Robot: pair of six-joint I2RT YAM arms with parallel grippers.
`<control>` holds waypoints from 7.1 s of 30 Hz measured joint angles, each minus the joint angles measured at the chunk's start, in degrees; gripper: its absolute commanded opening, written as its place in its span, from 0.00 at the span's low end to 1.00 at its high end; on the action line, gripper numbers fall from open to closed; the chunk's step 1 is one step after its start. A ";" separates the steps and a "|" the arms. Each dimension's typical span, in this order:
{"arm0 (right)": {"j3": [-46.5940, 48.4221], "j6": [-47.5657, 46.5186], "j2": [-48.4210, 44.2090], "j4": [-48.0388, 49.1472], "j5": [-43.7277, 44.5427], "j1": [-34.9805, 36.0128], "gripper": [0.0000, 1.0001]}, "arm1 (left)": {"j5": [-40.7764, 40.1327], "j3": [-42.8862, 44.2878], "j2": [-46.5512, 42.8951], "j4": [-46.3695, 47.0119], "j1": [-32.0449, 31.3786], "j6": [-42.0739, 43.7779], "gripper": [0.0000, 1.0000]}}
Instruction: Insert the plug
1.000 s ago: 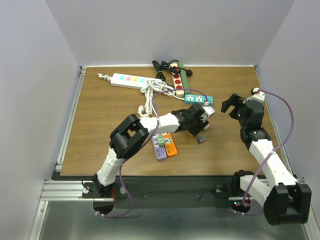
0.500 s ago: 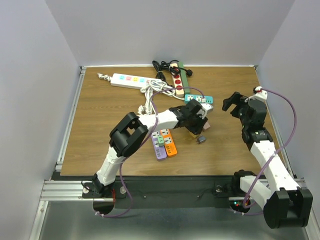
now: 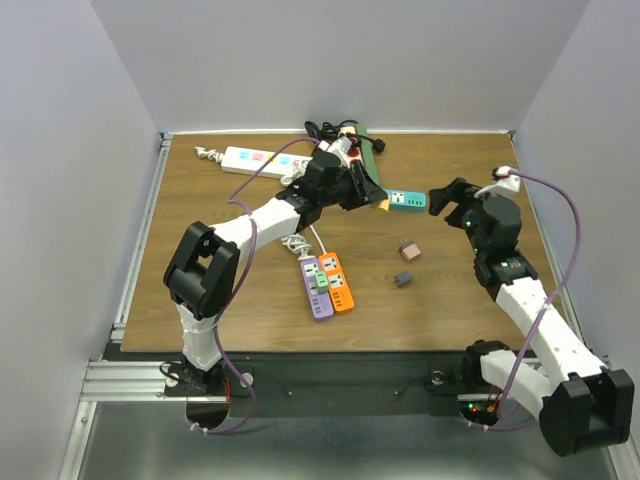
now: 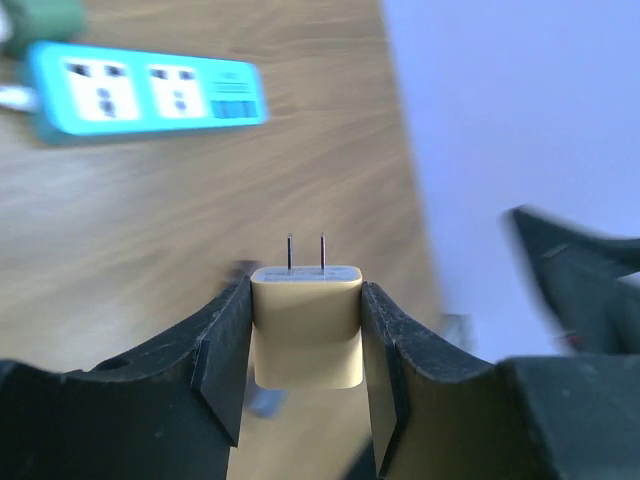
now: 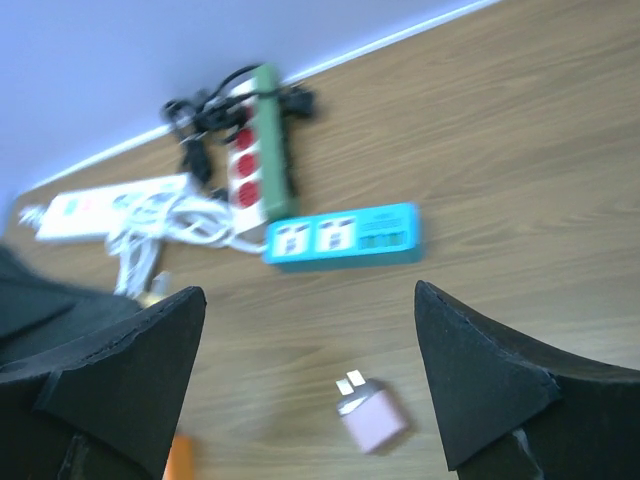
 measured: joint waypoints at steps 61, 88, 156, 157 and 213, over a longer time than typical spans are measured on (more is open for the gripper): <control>4.31 -12.44 14.08 8.33 17.97 28.15 0.00 | -8.48 -16.76 -8.20 19.65 -4.48 -40.85 0.64; 37.99 -4.50 36.35 -34.75 -11.28 28.13 0.00 | -22.49 -28.33 -30.93 4.50 6.71 4.90 0.89; 62.93 -6.93 66.84 -64.57 -9.64 34.40 0.00 | -15.37 -46.97 -30.51 -0.28 6.73 14.97 0.73; 63.30 -7.02 67.10 -64.78 -9.42 34.45 0.00 | -15.32 -47.04 -30.51 -0.26 6.73 15.06 0.73; 62.27 -6.40 69.20 -61.53 -2.32 37.27 0.00 | -15.08 -47.54 -30.95 -0.07 6.71 15.67 0.73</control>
